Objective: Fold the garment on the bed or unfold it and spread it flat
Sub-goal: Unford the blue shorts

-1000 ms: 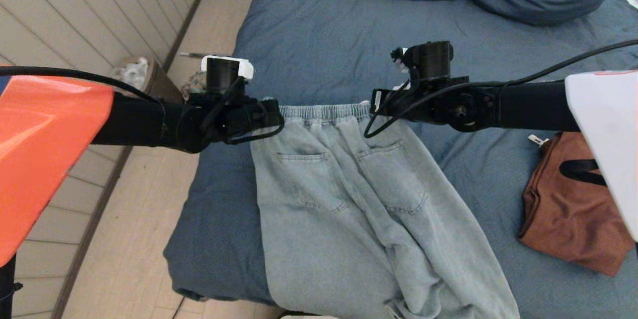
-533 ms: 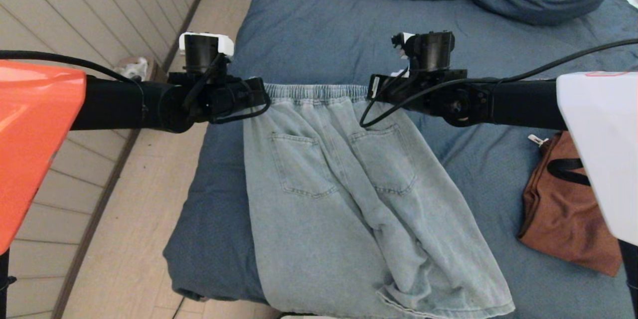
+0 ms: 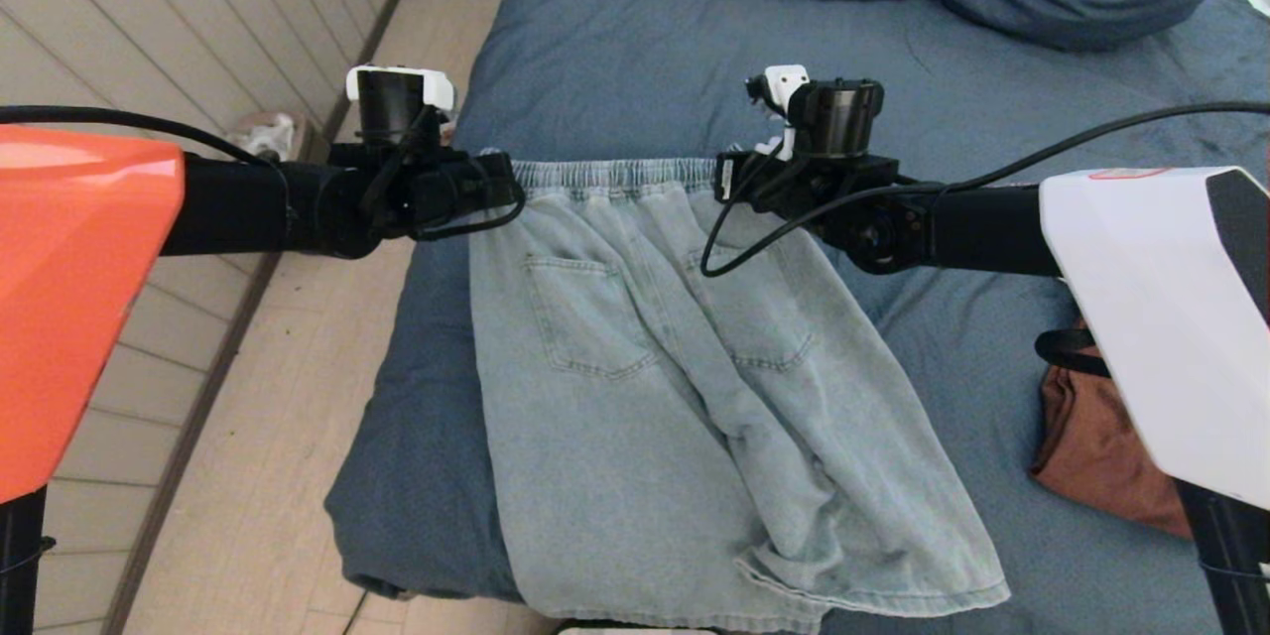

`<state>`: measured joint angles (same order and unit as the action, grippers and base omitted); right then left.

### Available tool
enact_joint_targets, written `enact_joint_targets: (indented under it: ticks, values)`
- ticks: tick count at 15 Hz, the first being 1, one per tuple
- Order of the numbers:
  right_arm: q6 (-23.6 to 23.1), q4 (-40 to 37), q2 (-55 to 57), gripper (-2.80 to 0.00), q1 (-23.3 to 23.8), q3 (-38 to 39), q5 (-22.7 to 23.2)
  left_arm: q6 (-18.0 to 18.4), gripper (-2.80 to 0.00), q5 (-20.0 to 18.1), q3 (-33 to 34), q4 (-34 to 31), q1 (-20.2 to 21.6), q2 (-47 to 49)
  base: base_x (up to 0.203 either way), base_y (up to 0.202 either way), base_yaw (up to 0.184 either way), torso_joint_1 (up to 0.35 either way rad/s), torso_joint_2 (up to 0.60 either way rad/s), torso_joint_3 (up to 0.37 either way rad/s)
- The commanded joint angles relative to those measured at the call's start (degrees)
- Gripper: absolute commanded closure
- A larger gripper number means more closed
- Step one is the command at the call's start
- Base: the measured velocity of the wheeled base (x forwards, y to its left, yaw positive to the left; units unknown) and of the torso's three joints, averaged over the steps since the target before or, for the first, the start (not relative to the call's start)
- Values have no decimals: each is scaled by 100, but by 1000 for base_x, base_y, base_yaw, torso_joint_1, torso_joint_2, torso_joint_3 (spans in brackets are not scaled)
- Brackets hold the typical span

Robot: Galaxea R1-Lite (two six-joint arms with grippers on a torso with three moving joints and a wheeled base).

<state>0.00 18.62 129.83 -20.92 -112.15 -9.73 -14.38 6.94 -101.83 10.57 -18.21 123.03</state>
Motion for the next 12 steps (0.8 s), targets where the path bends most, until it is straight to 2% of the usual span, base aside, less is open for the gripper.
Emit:
enact_joint_targets:
  ticks: [1, 4, 9, 10, 11, 12]
  values:
    - [-112, 122, 122, 0, 9, -8, -55, 7, 0, 23, -239, -9, 87, 206, 0, 0, 0, 0, 0, 0]
    - [-481, 487, 174, 0, -16, -7, -140, 15, 0, 27, -311, -11, 160, 239, 0, 0, 0, 0, 0, 0]
    - [-594, 450, 173, 0, -70, 9, -248, 6, 0, 27, -227, -16, 151, 163, 0, 0, 0, 0, 0, 0]
    - [-615, 458, 183, -103, -70, 9, -285, 6, 0, 53, -223, -28, 151, 160, 0, 0, 0, 0, 0, 0]
    - [-624, 455, 163, -280, -70, 9, -304, 14, -280, 136, -256, -38, 151, 169, 0, 0, 0, 0, 0, 0]
    - [-624, 455, 148, -280, -62, 9, -284, 15, -280, 166, -243, -29, 151, 150, 0, 0, 0, 0, 0, 0]
